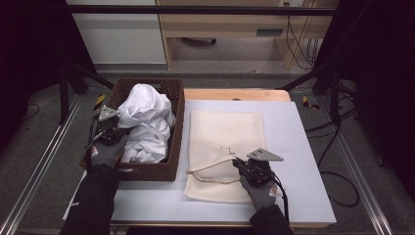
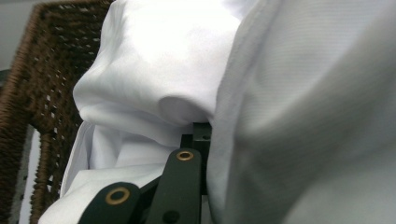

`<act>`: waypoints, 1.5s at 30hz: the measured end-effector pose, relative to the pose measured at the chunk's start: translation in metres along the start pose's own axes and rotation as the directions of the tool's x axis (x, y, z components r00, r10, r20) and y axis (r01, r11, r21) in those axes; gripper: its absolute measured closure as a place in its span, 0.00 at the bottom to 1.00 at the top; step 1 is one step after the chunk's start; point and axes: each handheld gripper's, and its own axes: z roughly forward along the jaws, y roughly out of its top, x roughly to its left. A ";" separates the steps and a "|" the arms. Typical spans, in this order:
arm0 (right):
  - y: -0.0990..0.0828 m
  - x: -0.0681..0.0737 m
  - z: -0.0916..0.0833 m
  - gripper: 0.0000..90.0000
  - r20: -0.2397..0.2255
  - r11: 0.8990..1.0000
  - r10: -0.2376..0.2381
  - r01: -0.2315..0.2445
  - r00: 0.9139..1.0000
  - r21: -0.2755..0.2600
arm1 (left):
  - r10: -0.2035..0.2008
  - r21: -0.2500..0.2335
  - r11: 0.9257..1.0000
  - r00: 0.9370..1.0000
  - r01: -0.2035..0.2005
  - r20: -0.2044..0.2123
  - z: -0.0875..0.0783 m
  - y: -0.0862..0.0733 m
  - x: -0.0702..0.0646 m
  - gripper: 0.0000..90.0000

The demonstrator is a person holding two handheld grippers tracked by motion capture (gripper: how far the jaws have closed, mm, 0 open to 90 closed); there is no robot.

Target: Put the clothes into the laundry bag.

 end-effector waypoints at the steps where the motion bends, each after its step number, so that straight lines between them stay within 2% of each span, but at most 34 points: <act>1: 0.000 0.000 0.000 0.97 0.000 1.000 0.000 0.000 1.000 0.000 | -0.004 -0.010 1.000 1.000 0.004 -0.001 -0.001 0.000 0.001 0.91; 7: 0.000 0.000 0.000 0.97 0.000 1.000 -0.001 0.001 1.000 -0.002 | -0.020 -0.041 0.999 1.000 0.020 -0.004 -0.004 0.001 0.002 0.91; 13: 0.000 -0.001 0.001 0.97 0.001 1.000 -0.002 0.002 1.000 -0.002 | -0.046 -0.040 0.998 0.999 0.046 -0.007 -0.005 0.006 0.004 0.91; 16: -0.001 -0.001 0.001 0.97 0.001 1.000 -0.002 0.002 1.000 -0.003 | -0.040 -0.061 0.997 0.999 0.039 -0.024 -0.010 0.012 0.003 0.91; 21: 0.000 -0.001 0.000 0.97 -0.001 1.000 0.001 -0.001 1.000 -0.006 | -0.056 -0.103 0.993 0.998 0.052 -0.028 -0.020 0.019 0.002 0.91; 25: 0.000 -0.001 0.000 0.97 -0.001 1.000 0.000 0.000 1.000 -0.006 | -0.082 -0.157 0.985 0.996 0.078 -0.018 -0.033 0.025 0.004 0.91; 30: 0.000 -0.001 0.000 0.97 0.001 1.000 -0.001 0.001 1.000 -0.005 | -0.084 -0.214 0.973 0.996 0.080 -0.007 -0.051 0.035 0.003 0.91; 35: 0.000 -0.001 0.000 0.97 0.000 1.000 -0.001 0.001 1.000 -0.008 | -0.075 -0.265 0.961 0.997 0.074 0.007 -0.068 0.045 -0.003 0.91; 41: 0.000 0.000 0.000 0.97 -0.001 1.000 0.002 -0.002 1.000 -0.010 | -0.056 -0.304 0.951 0.998 0.061 0.026 -0.083 0.057 -0.011 0.91; 45: 0.000 0.000 0.000 0.97 0.001 1.000 0.000 0.000 1.000 -0.010 | -0.036 -0.339 0.940 0.998 0.048 0.042 -0.096 0.067 -0.019 0.92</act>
